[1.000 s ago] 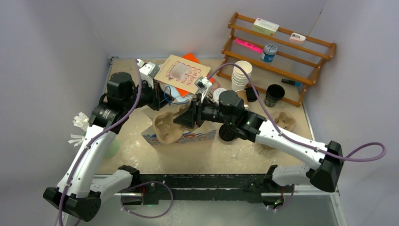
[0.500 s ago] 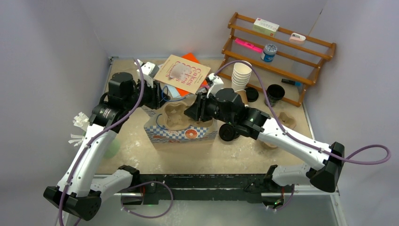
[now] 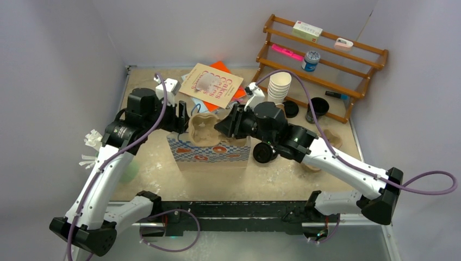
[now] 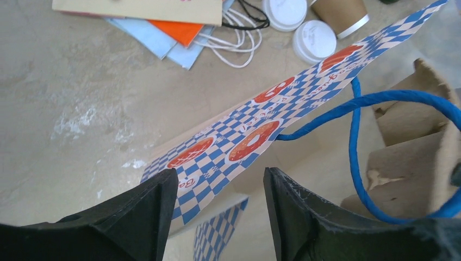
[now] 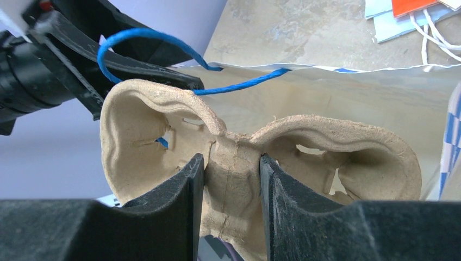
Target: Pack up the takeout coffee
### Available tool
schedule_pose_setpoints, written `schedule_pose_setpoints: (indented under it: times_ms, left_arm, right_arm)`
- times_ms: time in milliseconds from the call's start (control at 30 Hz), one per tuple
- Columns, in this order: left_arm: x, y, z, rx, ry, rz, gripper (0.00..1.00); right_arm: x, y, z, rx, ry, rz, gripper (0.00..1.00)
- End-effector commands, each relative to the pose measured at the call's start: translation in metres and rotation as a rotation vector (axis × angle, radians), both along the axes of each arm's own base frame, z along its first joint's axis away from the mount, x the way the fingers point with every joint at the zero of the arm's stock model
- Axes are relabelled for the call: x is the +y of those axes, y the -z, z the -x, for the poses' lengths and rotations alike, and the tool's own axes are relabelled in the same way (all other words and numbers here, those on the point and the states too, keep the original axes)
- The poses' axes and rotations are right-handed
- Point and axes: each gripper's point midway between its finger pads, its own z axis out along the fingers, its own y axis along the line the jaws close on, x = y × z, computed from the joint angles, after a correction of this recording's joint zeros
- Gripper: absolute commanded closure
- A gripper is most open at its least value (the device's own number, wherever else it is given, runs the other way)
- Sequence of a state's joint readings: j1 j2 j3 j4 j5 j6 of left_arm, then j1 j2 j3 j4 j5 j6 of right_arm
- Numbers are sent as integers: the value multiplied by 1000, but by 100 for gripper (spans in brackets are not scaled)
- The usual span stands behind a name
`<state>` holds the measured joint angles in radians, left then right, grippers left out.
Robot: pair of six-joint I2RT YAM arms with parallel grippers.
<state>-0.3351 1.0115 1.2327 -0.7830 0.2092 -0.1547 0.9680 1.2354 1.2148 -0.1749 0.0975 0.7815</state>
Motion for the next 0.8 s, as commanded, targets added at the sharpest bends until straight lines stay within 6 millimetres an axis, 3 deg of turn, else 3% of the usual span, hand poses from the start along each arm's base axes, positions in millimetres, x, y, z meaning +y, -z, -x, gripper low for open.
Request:
schedule_pose_setpoints:
  times_ms: [0, 167, 333, 533, 767]
  left_arm:
    - [18, 8, 10, 26, -56, -68, 37]
    - [30, 19, 11, 59, -108, -117, 32]
    - [34, 5, 14, 22, -116, -117, 29]
    - [33, 10, 21, 62, -90, -131, 28]
    - [36, 13, 32, 109, -78, -154, 31]
  right_arm:
    - [-3, -31, -3, -38, 36, -101, 66]
    - [-12, -22, -13, -29, 110, -63, 66]
    - [-22, -19, -21, -35, 179, -40, 66]
    - [-23, -2, -37, -81, 196, 133, 67]
    - [-17, 10, -37, -108, 141, 204, 70]
